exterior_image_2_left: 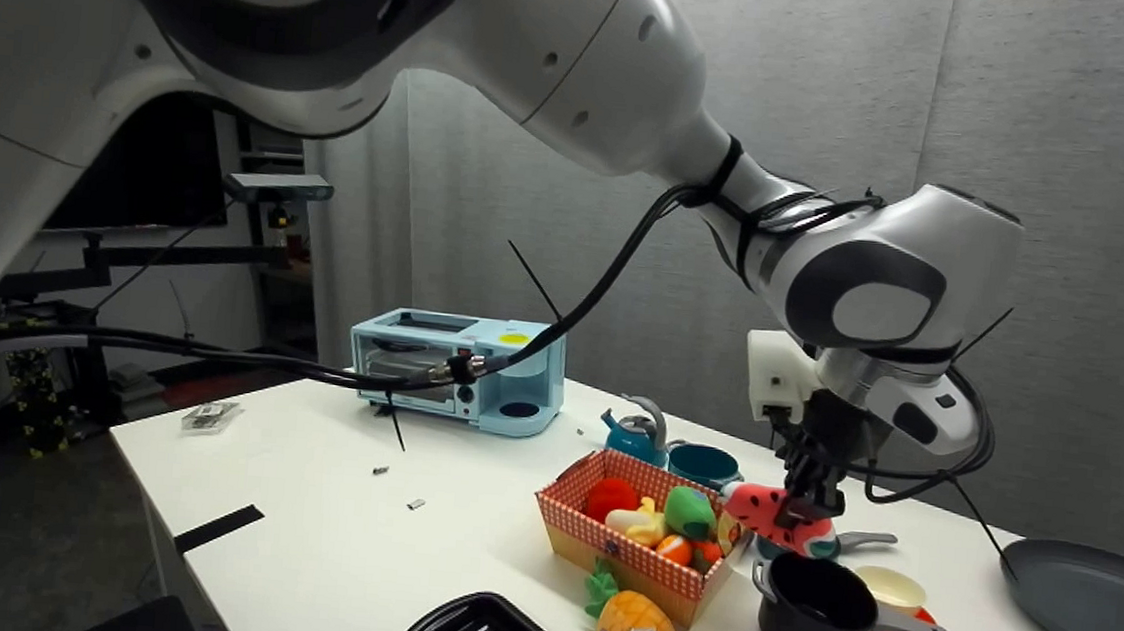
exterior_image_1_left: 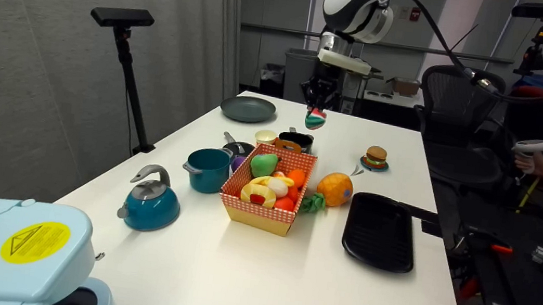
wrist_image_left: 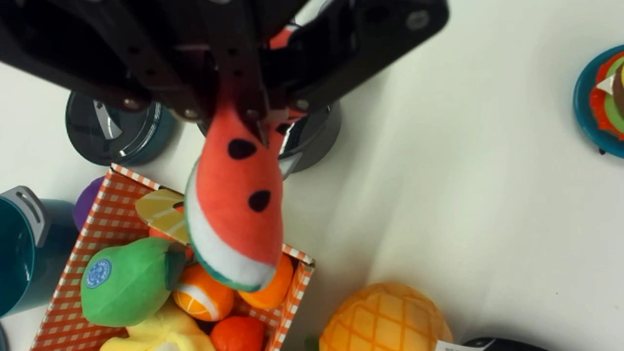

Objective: Put the watermelon plush toy in the black pot

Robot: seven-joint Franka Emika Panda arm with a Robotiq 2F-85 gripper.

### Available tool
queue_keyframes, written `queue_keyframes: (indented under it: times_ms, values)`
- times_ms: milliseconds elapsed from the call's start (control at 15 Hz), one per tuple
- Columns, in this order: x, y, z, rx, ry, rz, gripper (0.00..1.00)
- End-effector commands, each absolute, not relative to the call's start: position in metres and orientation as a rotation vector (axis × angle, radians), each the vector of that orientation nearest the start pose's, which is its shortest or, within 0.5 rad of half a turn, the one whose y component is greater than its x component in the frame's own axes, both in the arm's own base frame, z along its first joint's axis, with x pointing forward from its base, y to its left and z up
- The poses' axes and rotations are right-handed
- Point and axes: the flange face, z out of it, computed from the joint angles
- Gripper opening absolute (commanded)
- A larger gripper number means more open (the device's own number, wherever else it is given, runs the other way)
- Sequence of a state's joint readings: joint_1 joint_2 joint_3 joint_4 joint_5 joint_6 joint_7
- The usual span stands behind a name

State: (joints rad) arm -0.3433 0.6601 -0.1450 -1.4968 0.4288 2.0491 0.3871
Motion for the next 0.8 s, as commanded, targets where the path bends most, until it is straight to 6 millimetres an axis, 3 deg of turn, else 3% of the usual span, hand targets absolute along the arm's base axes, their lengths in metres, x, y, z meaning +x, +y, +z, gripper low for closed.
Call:
queue_keyframes:
  times_ms: [0, 467, 533, 733]
  values:
    - [0.652, -0.306, 0.279, -2.389, 1.501, 0.144, 0.03]
    - [0.661, -0.313, 0.279, -2.363, 1.537, 0.161, 0.03]
    - [0.662, -0.316, 0.279, -2.362, 1.539, 0.165, 0.35]
    - [0.662, -0.323, 0.277, -2.359, 1.541, 0.177, 0.50]
